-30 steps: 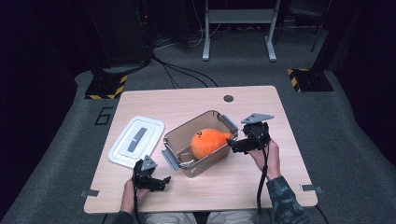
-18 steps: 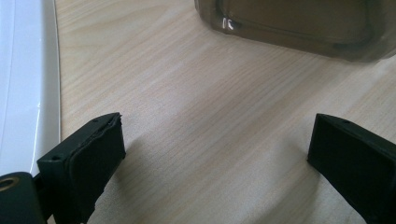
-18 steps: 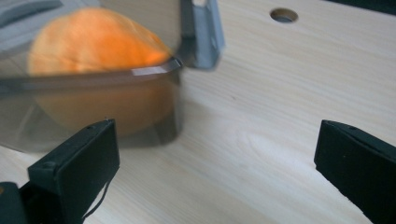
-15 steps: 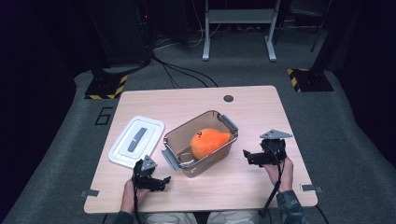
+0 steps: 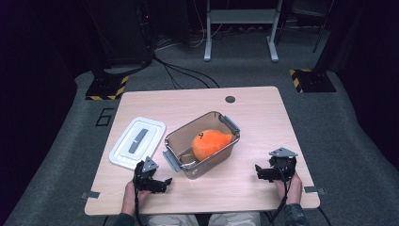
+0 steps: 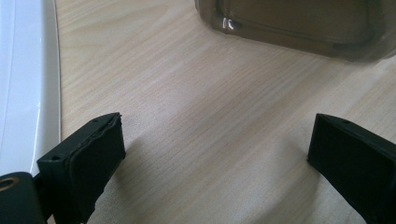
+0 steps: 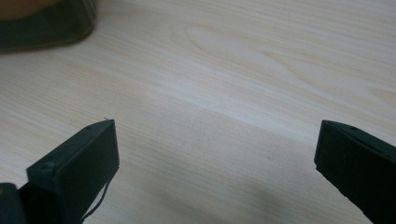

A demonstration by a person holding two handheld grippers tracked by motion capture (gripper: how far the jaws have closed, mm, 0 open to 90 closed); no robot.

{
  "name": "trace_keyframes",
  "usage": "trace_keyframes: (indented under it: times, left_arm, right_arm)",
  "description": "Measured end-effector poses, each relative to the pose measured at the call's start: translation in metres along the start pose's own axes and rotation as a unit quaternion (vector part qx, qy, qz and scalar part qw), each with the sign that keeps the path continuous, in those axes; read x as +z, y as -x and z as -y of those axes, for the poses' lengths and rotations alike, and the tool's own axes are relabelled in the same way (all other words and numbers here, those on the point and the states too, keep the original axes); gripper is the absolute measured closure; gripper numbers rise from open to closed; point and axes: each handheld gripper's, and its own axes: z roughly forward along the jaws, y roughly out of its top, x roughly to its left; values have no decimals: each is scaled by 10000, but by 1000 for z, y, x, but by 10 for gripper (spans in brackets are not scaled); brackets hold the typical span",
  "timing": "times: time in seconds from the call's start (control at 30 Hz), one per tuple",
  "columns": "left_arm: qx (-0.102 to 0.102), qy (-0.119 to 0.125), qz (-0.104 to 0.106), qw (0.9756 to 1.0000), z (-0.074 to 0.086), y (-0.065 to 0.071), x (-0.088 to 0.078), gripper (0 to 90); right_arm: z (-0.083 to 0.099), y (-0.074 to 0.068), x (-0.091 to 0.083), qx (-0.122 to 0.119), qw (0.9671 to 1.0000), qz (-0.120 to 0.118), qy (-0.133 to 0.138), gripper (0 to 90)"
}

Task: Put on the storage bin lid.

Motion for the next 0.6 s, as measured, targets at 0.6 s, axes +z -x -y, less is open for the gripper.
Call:
trace_keyframes:
  times: [0.6]
  left_arm:
    - [-446,-105,-547,9975,2,-3,-5,3]
  right_arm:
    - [16,6,18,144,9996,-211,-125,0]
